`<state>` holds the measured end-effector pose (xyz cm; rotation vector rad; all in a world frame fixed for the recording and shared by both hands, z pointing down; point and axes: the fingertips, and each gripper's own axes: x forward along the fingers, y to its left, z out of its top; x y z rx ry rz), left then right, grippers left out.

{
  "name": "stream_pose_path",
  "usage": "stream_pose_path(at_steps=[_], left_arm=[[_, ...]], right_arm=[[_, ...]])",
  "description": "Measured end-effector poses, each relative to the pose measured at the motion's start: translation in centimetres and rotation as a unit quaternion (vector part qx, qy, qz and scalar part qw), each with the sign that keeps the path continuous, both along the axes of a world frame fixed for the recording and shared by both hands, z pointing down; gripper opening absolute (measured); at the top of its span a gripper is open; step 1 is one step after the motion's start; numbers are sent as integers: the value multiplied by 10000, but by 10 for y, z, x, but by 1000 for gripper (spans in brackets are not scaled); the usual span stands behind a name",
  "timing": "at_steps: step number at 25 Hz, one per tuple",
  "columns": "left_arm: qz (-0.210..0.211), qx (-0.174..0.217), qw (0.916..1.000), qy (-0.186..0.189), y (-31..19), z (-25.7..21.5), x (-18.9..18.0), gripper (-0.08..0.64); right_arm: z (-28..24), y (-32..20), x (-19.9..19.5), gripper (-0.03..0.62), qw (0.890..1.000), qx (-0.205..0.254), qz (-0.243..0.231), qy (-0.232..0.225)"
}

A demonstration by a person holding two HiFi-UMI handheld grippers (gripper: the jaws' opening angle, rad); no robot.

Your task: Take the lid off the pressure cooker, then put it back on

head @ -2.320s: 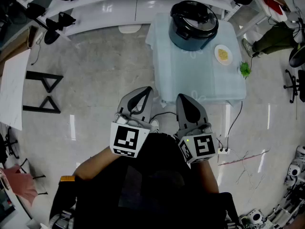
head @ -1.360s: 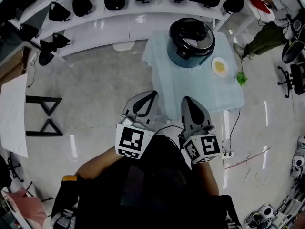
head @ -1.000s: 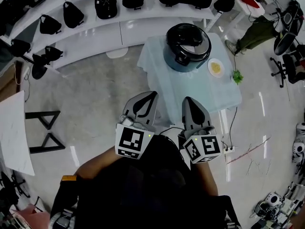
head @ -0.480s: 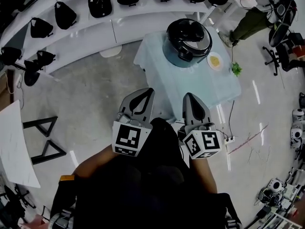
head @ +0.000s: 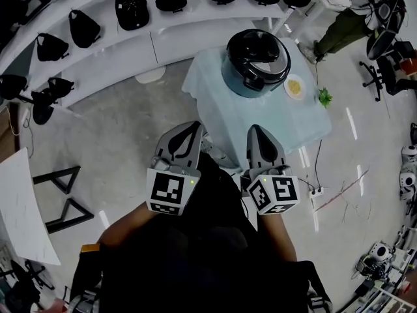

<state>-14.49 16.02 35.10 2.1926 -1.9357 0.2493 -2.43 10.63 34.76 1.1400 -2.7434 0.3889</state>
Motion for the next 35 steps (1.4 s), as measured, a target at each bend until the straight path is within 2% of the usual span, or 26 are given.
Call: stream_pose_path(at_steps=[6,17,23,26,29,30,35], left_arm=[[88,22,9999,-134,-46,8,-11,6],[331,-308,9988,-161,-163,22,-45,6],[527,-394,9978,-92,-219,21,-47,6],[619,-460,9970,-106,-243,23,-42,6],[702,-587,9956,-184,-263,26,-44,6],[729,-627,9951,-221,-269,27,-44,6],[807,-749,9933,-358,-300,29,-46,6]], right_arm=[[16,-46,-5,17,9998,23,152,139],[34,-166,-31,18,9978,-231,547,308],[22,-224,-29,20,9958,106,746,524],[26,-247,-25,21,9948,67,824,588],[30,-265,-25,50,9942,44,888,613],[30,-270,-26,82,9940,69,897,623],[27,-306,-30,142,9931,331,861,729]])
